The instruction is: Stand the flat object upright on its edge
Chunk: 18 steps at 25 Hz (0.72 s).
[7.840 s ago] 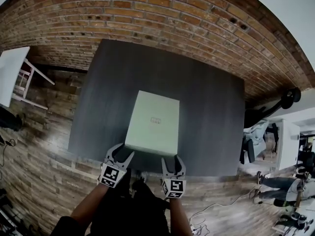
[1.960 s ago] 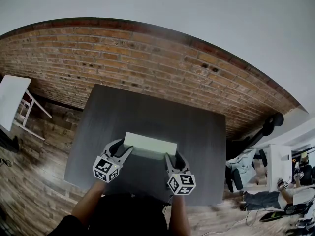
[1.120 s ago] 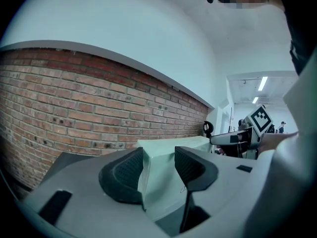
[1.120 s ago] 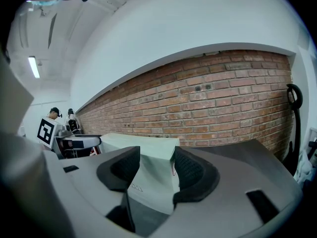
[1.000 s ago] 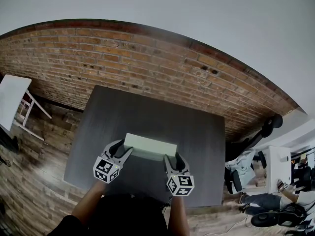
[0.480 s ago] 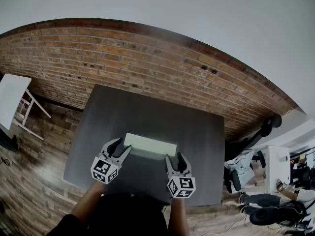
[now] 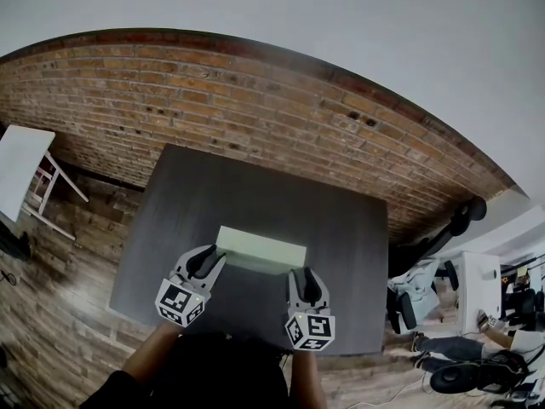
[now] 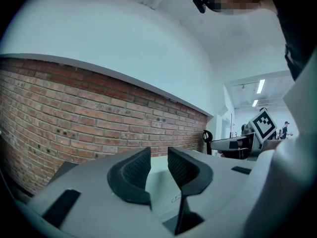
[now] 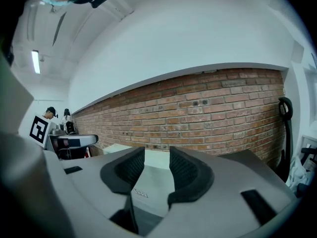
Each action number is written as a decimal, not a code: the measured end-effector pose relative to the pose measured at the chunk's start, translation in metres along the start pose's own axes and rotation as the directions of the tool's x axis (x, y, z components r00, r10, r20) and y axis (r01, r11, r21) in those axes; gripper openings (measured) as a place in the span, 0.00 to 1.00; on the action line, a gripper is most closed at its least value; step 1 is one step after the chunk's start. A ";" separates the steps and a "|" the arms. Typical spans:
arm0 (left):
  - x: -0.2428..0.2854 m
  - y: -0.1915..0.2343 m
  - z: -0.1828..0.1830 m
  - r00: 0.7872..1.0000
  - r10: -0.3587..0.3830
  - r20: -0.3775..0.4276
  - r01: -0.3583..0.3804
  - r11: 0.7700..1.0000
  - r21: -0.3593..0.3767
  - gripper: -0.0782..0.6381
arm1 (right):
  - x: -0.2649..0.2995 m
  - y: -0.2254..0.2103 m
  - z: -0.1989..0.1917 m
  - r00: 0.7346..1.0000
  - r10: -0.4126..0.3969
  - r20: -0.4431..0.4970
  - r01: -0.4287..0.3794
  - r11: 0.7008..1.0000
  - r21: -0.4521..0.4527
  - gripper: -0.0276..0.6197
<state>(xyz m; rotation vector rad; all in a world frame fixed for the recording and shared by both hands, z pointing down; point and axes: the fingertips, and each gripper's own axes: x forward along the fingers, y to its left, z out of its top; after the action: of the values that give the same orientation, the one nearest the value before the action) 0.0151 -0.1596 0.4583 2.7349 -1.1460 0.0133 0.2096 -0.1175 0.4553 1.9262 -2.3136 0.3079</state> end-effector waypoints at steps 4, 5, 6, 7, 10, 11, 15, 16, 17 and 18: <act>-0.008 -0.007 0.005 1.000 0.003 0.026 -0.002 1.000 -0.007 0.24 | -0.005 0.017 -0.004 1.000 0.022 -0.008 -0.022 1.000 -0.006 0.24; -0.010 -0.009 0.005 1.000 0.006 0.025 -0.006 1.000 -0.002 0.22 | -0.006 0.022 -0.006 1.000 0.029 -0.009 -0.029 1.000 -0.005 0.23; -0.012 -0.011 0.005 1.000 0.009 0.023 -0.009 1.000 0.004 0.21 | -0.007 0.026 -0.007 0.999 0.033 -0.009 -0.033 0.999 -0.004 0.22; -0.014 -0.013 0.005 1.000 0.013 0.022 -0.013 1.000 0.010 0.20 | -0.008 0.029 -0.008 0.999 0.035 -0.007 -0.035 0.999 -0.003 0.20; -0.019 -0.020 0.008 0.999 0.019 0.030 -0.019 1.000 0.021 0.19 | -0.012 0.034 -0.009 1.000 0.028 0.003 -0.028 1.000 0.004 0.16; -0.020 -0.023 0.009 0.999 0.021 0.035 -0.022 0.999 0.026 0.18 | -0.013 0.035 -0.009 1.000 0.024 0.006 -0.025 1.000 0.007 0.14; -0.028 -0.033 0.004 0.999 0.014 0.034 -0.015 0.999 0.033 0.18 | -0.022 0.042 -0.016 1.000 0.005 0.009 -0.005 1.000 0.023 0.11; -0.030 -0.036 0.000 1.000 0.010 0.028 -0.011 1.000 0.024 0.18 | -0.025 0.044 -0.020 1.000 0.005 0.004 -0.005 1.000 0.028 0.10; -0.032 -0.039 -0.005 1.000 0.006 0.024 -0.007 1.000 0.015 0.18 | -0.027 0.047 -0.023 1.000 0.009 -0.003 -0.009 0.999 0.031 0.09; -0.033 -0.041 -0.009 1.000 0.004 0.019 -0.004 1.000 0.011 0.18 | -0.029 0.050 -0.027 1.000 0.016 -0.010 -0.016 0.999 0.035 0.09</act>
<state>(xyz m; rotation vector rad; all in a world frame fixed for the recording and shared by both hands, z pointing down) 0.0214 -0.1065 0.4580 2.7482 -1.1602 -0.0061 0.1644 -0.0754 0.4710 1.9177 -2.3338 0.3620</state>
